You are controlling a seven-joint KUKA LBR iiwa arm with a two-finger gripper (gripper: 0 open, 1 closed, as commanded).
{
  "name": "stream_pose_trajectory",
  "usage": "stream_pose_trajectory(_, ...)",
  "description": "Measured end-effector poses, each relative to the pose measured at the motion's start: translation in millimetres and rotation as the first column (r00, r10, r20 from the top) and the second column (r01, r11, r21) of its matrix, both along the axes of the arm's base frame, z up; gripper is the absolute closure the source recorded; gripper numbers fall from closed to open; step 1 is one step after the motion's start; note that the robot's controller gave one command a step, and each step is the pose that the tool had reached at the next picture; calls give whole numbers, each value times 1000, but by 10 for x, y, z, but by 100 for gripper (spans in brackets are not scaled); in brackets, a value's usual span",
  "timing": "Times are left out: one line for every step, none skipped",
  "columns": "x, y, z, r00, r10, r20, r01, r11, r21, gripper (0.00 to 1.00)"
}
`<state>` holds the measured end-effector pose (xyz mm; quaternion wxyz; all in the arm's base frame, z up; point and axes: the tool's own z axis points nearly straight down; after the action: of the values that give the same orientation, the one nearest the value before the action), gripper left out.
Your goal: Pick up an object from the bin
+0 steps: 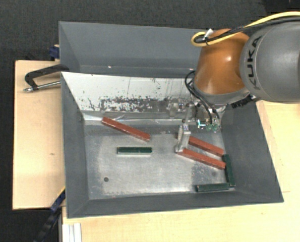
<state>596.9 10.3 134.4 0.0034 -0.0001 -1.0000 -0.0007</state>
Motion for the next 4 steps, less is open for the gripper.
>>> stream_pose_trajectory(20, 0, 47, 1000, 0, 8, 0, 1000, 0, 0)
stream_pose_trajectory(-132, -488, -421, 1000, 3, 14, -3, 1000, 0, 0)
stream_pose_trajectory(-288, -581, -595, 983, 184, 7, -184, 983, 0, 100)
stream_pose_trajectory(-289, -581, -595, 983, 184, 7, -184, 983, 0, 100)
